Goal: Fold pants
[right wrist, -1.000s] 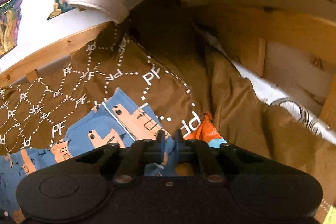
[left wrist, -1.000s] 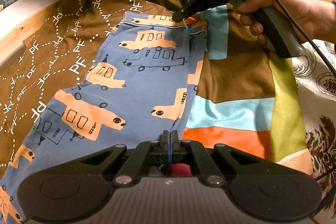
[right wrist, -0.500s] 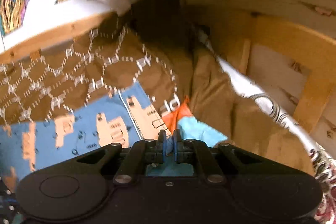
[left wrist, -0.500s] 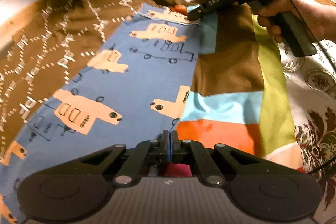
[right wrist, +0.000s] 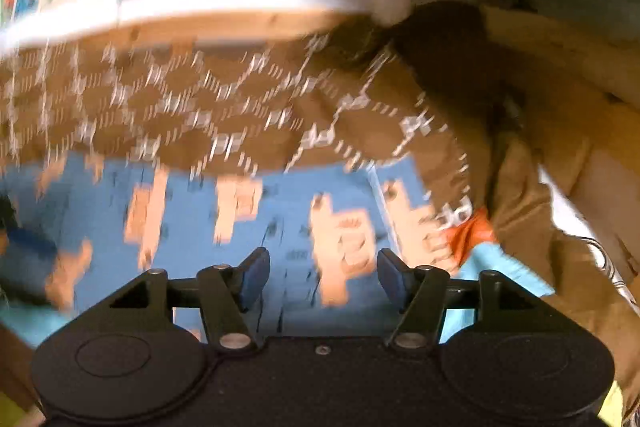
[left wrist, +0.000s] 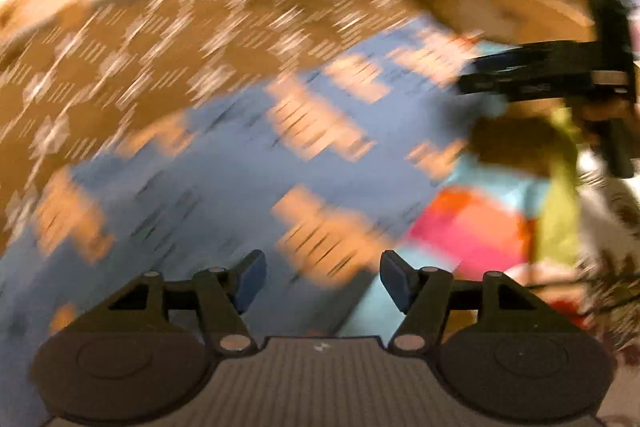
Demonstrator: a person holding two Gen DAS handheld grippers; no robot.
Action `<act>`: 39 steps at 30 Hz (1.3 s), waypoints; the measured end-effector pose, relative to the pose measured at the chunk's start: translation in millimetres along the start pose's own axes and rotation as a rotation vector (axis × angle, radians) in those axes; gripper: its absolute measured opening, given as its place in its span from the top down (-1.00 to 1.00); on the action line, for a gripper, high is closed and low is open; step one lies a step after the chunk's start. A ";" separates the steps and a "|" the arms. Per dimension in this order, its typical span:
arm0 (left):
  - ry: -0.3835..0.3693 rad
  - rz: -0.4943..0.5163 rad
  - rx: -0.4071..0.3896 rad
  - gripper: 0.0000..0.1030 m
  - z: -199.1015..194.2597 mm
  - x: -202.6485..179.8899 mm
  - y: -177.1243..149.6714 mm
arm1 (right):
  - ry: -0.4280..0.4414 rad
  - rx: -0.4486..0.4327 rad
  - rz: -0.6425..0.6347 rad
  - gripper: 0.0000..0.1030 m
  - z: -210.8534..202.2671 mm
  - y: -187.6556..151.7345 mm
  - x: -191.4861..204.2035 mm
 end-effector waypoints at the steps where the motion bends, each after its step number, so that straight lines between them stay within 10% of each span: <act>1: 0.021 -0.019 0.031 -0.33 -2.4 9.4 -9.9 | -0.015 0.028 -0.021 -0.19 3.1 -7.0 0.7; 6: 0.029 -0.021 -0.015 -0.38 -41.2 36.3 -7.4 | -0.012 0.034 -0.042 -0.27 -3.2 -10.8 2.5; 13: 0.249 0.002 -0.099 -0.68 -57.8 111.0 56.4 | 0.191 -0.050 -0.062 -0.50 6.1 21.4 63.5; 15: 0.307 -0.023 -0.034 -0.46 -41.7 134.1 61.5 | 0.252 -0.054 -0.037 -0.51 15.7 24.1 88.4; 17: 0.290 -0.096 0.034 0.18 -26.7 150.8 60.3 | 0.295 -0.062 -0.052 -0.51 24.8 30.2 114.9; 28: 0.304 -0.168 0.100 0.23 -5.4 176.6 62.4 | 0.461 -0.070 -0.107 -0.46 73.2 70.2 196.3; 30: 0.298 -0.167 0.112 0.28 -0.4 175.6 61.4 | 0.479 -0.040 -0.150 -0.37 88.0 75.6 206.1; 32: 0.267 -0.160 0.128 0.80 6.7 171.0 60.5 | 0.485 0.003 -0.205 -0.14 101.7 75.1 214.3; 39: 0.343 -0.038 0.028 0.91 -7.9 155.0 68.6 | 0.476 0.046 -0.386 0.88 113.4 72.7 223.8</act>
Point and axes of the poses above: each gripper's, at about its wrist camera, not at the fingertips, and z roughly the way its jaws point, x to its left, y to its top, the point moved 9 cm from there along z, roughly the way its jaws point, and after that the axes turned 9 degrees about -x, right-handed, at the moved point
